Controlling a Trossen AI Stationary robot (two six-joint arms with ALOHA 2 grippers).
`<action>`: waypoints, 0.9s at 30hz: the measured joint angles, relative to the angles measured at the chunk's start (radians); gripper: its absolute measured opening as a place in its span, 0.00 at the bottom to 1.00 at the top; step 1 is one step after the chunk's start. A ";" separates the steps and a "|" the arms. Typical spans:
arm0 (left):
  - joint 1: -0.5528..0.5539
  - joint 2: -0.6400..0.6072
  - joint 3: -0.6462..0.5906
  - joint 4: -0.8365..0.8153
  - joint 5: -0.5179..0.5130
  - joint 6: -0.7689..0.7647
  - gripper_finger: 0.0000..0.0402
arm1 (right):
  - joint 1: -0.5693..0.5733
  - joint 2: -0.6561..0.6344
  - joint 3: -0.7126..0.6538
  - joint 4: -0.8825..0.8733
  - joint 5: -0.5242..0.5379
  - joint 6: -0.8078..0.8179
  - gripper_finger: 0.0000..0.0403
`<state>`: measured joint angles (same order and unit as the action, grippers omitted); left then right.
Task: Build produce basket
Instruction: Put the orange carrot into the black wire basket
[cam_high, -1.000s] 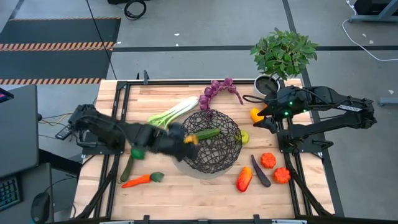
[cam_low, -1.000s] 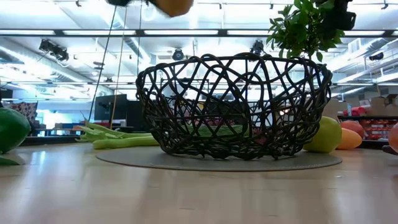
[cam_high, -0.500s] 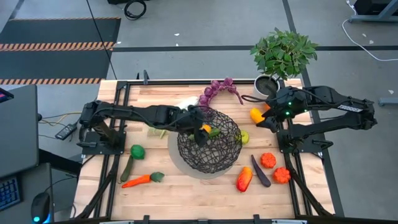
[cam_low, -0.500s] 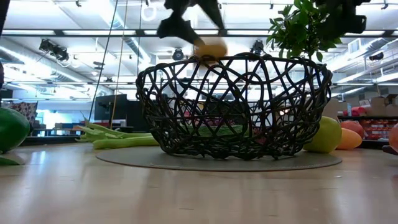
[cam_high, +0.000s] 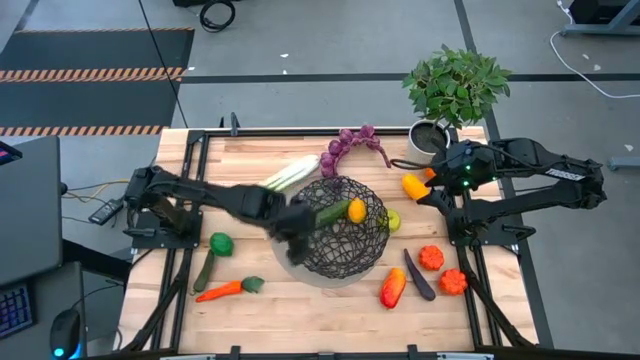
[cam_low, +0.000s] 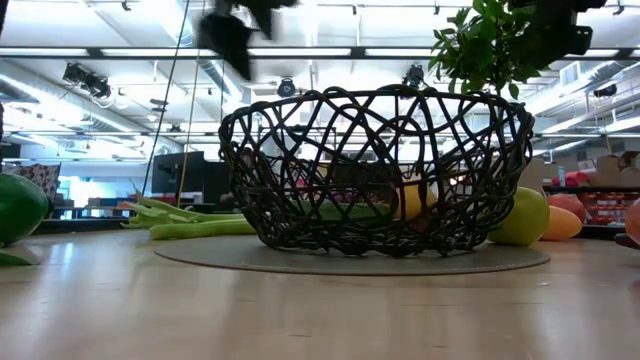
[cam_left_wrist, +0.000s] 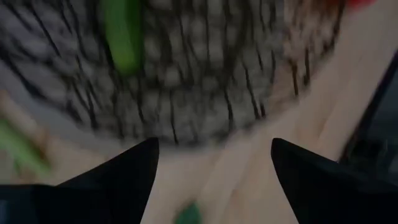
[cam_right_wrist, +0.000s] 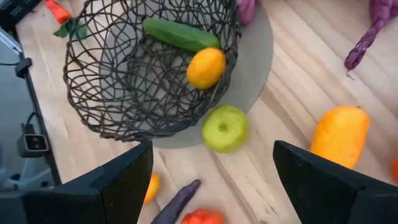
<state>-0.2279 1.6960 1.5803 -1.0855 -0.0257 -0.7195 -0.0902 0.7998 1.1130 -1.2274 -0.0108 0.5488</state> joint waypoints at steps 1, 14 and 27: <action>-0.026 -0.002 0.001 -0.032 0.003 -0.008 0.79 | 0.000 0.000 0.000 0.000 0.005 -0.002 0.83; -0.320 -0.003 0.000 -0.335 -0.034 -0.316 0.79 | 0.000 0.000 0.000 0.031 0.010 -0.050 0.83; -0.425 -0.004 -0.060 -0.247 -0.049 -0.442 0.71 | 0.000 0.000 0.000 0.041 -0.008 -0.069 0.83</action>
<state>-0.6529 1.6920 1.5201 -1.3328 -0.0747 -1.1616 -0.0902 0.7998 1.1130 -1.1862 -0.0189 0.4802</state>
